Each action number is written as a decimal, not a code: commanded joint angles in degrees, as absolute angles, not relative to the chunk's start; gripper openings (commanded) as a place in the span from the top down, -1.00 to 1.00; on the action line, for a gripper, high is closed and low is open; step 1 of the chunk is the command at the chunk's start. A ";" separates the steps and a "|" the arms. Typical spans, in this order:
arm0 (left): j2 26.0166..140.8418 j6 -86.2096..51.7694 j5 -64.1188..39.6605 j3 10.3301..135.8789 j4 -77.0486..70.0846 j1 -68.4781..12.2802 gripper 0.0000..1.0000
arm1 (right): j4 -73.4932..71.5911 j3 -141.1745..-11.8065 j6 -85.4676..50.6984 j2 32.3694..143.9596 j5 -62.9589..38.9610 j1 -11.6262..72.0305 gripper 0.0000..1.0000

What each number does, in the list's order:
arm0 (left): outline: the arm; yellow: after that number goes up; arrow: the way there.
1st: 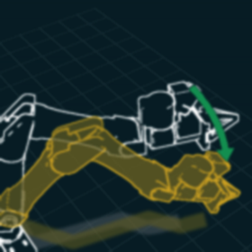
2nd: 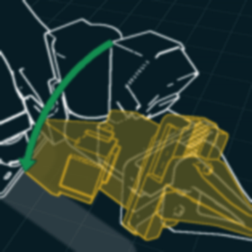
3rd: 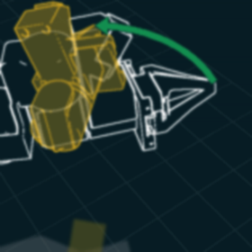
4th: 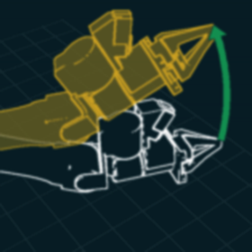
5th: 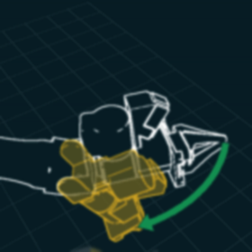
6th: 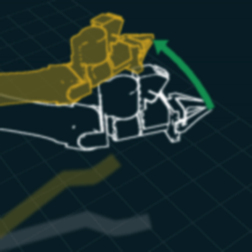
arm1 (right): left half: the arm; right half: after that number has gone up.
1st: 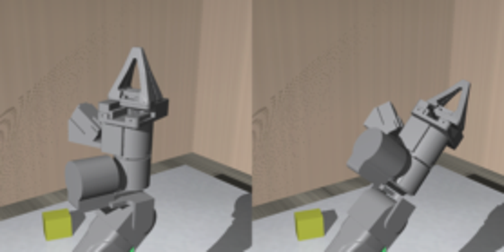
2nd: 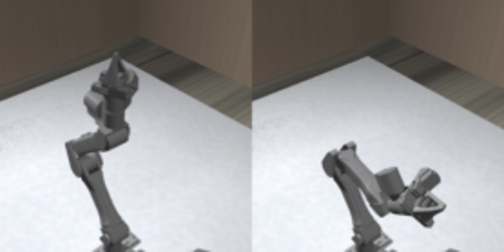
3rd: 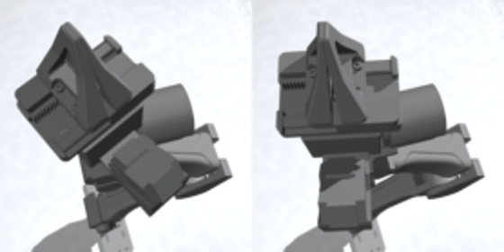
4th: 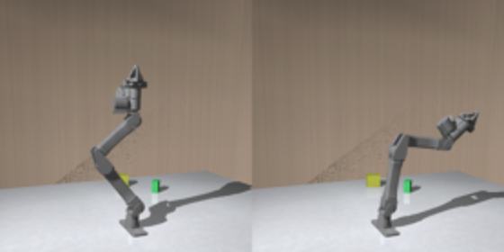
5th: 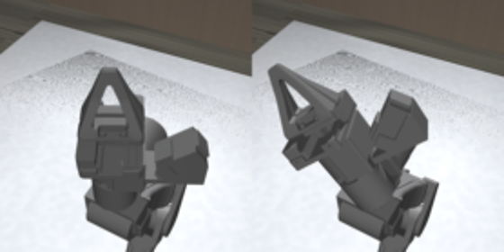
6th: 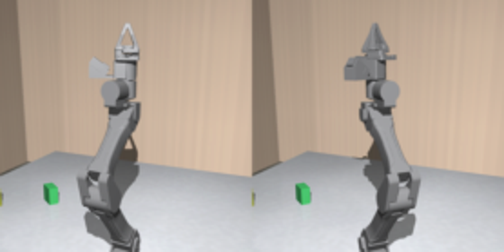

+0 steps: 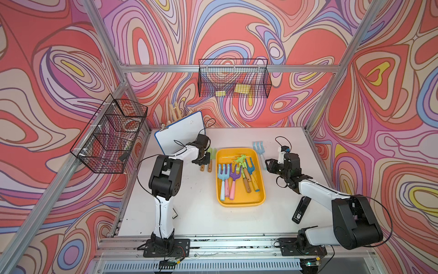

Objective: Take the hand rake out of the storage box
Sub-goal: Place the rake at the center of the board, then adjust the rake at the center of the board.

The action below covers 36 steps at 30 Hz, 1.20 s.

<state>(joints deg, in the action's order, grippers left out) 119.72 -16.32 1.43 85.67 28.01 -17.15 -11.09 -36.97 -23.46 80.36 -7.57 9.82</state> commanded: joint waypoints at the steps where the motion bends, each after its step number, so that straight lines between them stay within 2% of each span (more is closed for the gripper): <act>1: 120.67 -16.44 0.88 87.51 29.86 -16.65 0.53 | -10.82 -38.14 -23.01 80.80 -7.84 9.73 0.12; 8: 120.21 -16.52 1.13 86.94 29.62 -16.70 0.30 | -10.81 -38.06 -23.00 80.63 -7.91 9.68 0.12; 11: 119.71 -16.52 1.31 86.49 29.27 -16.70 0.12 | -10.85 -38.06 -23.03 80.68 -7.84 9.67 0.12; 13: 119.30 -16.52 1.41 86.01 28.90 -16.68 0.07 | -10.81 -38.06 -22.98 80.67 -7.90 9.67 0.12; 31: 117.16 -15.91 4.54 83.24 28.37 -15.82 0.14 | -10.81 -38.08 -23.02 80.54 -7.74 9.71 0.12; 36: 117.02 -15.99 4.55 82.62 28.27 -15.05 0.27 | -10.81 -37.98 -22.99 80.35 -7.76 9.70 0.12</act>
